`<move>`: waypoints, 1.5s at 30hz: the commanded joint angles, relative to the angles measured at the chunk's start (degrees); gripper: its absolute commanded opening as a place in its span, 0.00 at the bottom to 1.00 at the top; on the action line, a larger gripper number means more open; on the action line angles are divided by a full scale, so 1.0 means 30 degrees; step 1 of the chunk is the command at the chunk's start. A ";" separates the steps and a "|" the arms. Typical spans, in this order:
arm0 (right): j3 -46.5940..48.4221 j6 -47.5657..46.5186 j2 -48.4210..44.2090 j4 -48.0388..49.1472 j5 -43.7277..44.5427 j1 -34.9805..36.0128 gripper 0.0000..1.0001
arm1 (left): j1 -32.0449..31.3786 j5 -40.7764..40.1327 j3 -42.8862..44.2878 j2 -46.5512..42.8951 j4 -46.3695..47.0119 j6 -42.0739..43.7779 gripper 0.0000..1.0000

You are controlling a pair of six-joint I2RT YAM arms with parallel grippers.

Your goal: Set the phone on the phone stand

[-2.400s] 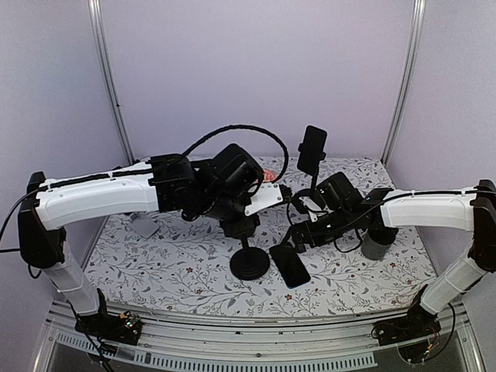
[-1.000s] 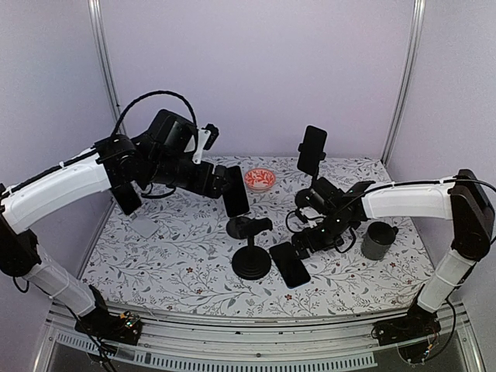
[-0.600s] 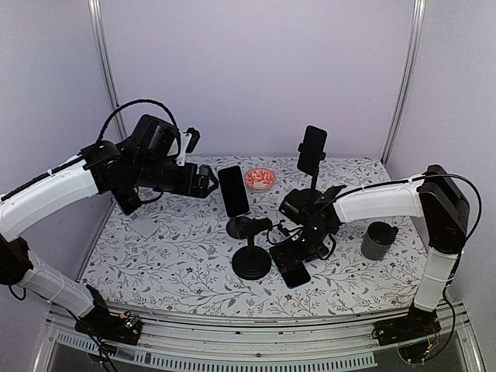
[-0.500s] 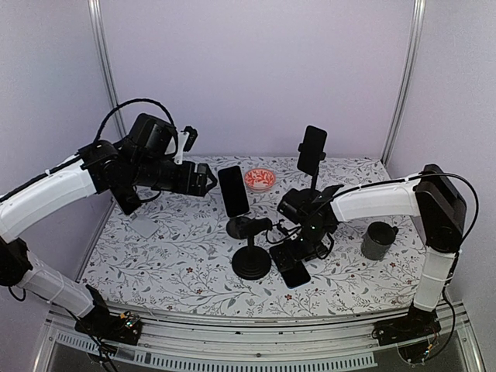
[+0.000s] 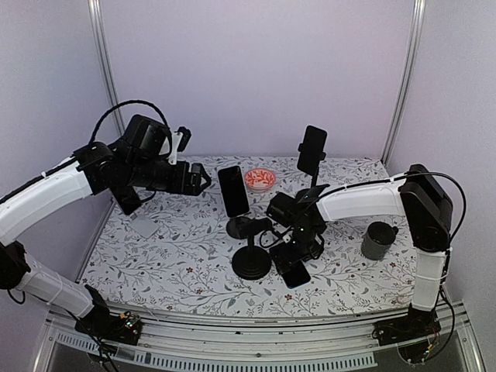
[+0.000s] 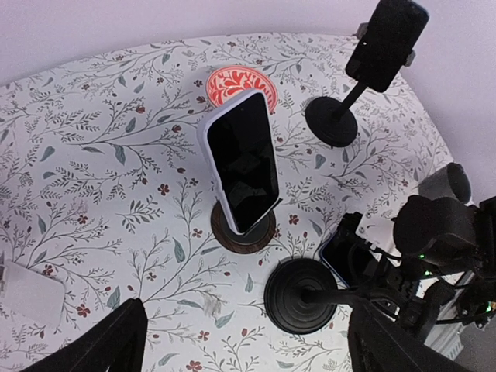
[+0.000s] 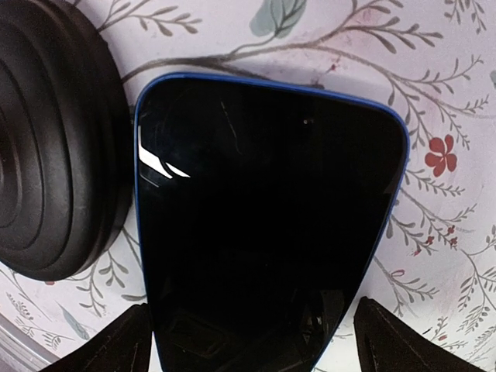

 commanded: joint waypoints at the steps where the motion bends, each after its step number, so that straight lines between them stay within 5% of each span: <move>1: -0.0005 -0.0063 0.1445 -0.0944 0.0536 0.0378 0.91 | 0.0378 -0.0037 -0.0326 -0.0434 0.0215 0.0066 0.91; 9: -0.0094 0.0319 0.2099 -0.1619 0.1164 0.0801 0.89 | 0.0526 0.0020 -0.0586 -0.0480 0.0229 0.0193 0.91; 14: -0.1058 0.0514 0.1921 -0.0999 0.0698 0.0815 0.65 | 0.0588 0.0218 -0.0527 -0.0371 0.0411 0.0180 0.91; 20: -0.1913 0.0950 0.0824 -0.0925 0.1952 0.0790 0.54 | 0.0602 0.0424 -0.0074 0.0039 0.0434 0.0183 0.90; 36: -0.2564 0.0991 -0.6491 0.0145 0.4437 -0.1104 0.47 | 0.0595 0.2129 0.1062 0.1062 0.2224 0.0188 0.86; 45: -0.1006 -0.0275 -0.9856 0.1195 0.5627 -0.1162 0.45 | 0.0569 0.5875 0.2011 0.2109 0.4714 0.1063 0.76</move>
